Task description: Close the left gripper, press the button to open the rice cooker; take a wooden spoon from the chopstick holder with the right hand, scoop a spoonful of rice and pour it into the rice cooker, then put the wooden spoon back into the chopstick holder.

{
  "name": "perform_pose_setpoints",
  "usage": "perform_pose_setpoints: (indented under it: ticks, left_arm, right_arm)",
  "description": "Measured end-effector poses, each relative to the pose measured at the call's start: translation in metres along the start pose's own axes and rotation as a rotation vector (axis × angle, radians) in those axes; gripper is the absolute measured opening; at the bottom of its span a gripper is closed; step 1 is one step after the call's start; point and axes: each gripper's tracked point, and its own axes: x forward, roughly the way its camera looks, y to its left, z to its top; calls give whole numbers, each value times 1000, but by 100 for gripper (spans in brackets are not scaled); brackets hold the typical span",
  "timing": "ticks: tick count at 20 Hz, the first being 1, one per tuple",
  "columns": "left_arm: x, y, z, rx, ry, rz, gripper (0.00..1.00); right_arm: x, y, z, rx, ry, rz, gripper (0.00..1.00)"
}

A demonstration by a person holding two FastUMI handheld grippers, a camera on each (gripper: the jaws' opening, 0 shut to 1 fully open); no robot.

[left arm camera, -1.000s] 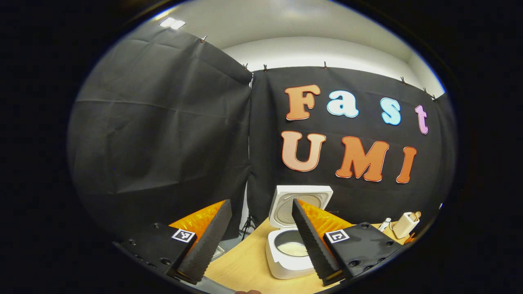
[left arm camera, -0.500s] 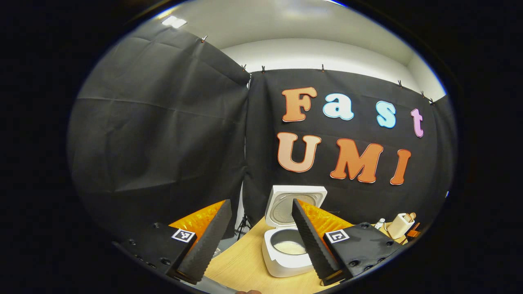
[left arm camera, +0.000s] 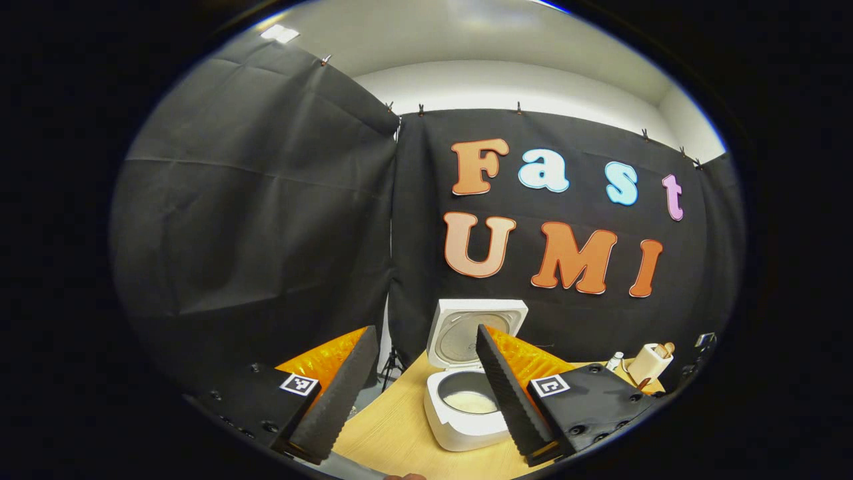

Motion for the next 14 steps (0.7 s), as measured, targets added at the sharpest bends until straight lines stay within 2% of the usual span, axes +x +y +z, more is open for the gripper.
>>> perform_pose_setpoints:
  ticks: [7,10,14]
  left_arm:
    - [11,16,-12,28,22,-5,100]
    - [11,21,-15,34,31,0,100]
    - [5,22,-23,19,45,-3,100]
  right_arm:
    - [11,11,-55,-13,30,-89,2]
    - [9,20,-65,-13,28,-99,2]
    - [10,34,-77,136,51,-95,3]
